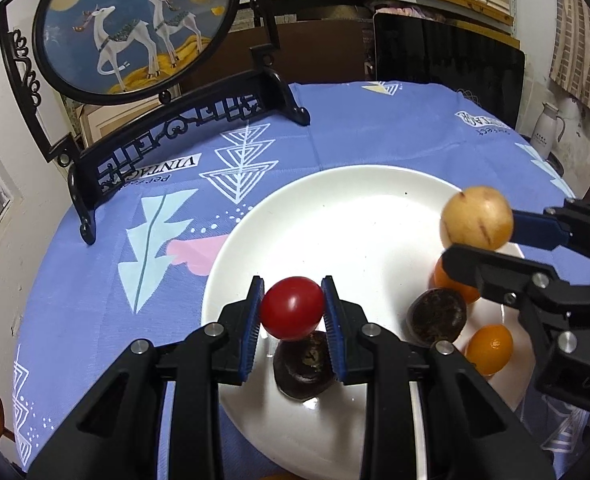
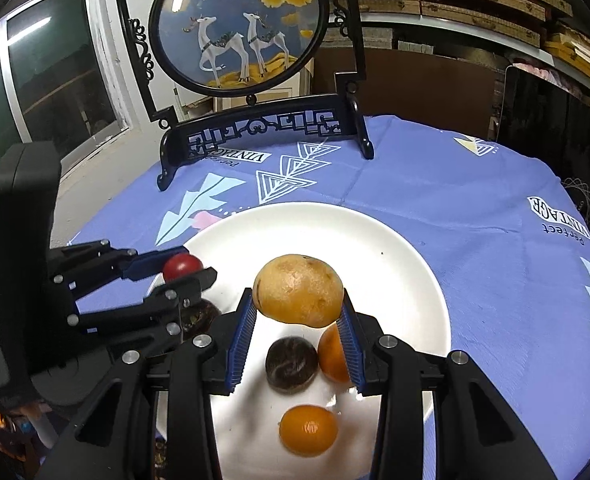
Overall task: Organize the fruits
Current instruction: 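Lower the red plum and brown fruit onto the plate, open both tools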
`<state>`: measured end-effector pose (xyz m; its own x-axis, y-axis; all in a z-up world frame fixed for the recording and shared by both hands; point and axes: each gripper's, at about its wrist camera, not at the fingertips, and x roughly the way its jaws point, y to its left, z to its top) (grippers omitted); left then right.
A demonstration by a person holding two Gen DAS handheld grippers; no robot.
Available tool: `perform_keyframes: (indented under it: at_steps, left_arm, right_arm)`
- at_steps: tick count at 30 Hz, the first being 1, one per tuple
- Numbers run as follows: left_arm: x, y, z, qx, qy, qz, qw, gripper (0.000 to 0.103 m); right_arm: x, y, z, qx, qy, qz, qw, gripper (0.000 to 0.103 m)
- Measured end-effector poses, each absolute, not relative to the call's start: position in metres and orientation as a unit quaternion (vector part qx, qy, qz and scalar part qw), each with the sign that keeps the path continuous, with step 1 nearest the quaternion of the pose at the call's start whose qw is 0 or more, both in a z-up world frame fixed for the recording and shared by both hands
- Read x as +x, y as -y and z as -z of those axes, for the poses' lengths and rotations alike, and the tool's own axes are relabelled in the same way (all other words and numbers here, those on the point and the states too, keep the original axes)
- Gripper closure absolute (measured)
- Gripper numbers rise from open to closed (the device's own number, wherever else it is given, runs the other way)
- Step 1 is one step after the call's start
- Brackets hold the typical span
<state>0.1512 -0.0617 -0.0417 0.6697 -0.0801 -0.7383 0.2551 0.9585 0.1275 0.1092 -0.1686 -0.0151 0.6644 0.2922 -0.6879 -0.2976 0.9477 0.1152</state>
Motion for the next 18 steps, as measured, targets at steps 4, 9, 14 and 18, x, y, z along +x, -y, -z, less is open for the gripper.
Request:
perform_keyframes:
  at_steps: [4,9,14,18]
  left_arm:
    - [0.154,0.064,0.045,0.114,-0.398,0.095,0.905,0.075]
    - [0.157,0.067,0.048,0.120,-0.399,0.096,0.904,0.075]
    - [0.158,0.069,0.051,0.124,-0.399,0.093,0.904,0.075]
    - [0.162,0.068,0.052,0.119,-0.402,0.089,0.903,0.073]
  right_arm:
    - [0.117,0.166,0.016,-0.003,-0.378,-0.160,0.912,0.062]
    - [0.125,0.165,0.017,0.004,-0.377,-0.155,0.913,0.062]
    - [0.135,0.164,0.021,0.007,-0.382,-0.149,0.912,0.062]
    - [0.140,0.164,0.025,0.005,-0.391,-0.144,0.909,0.061]
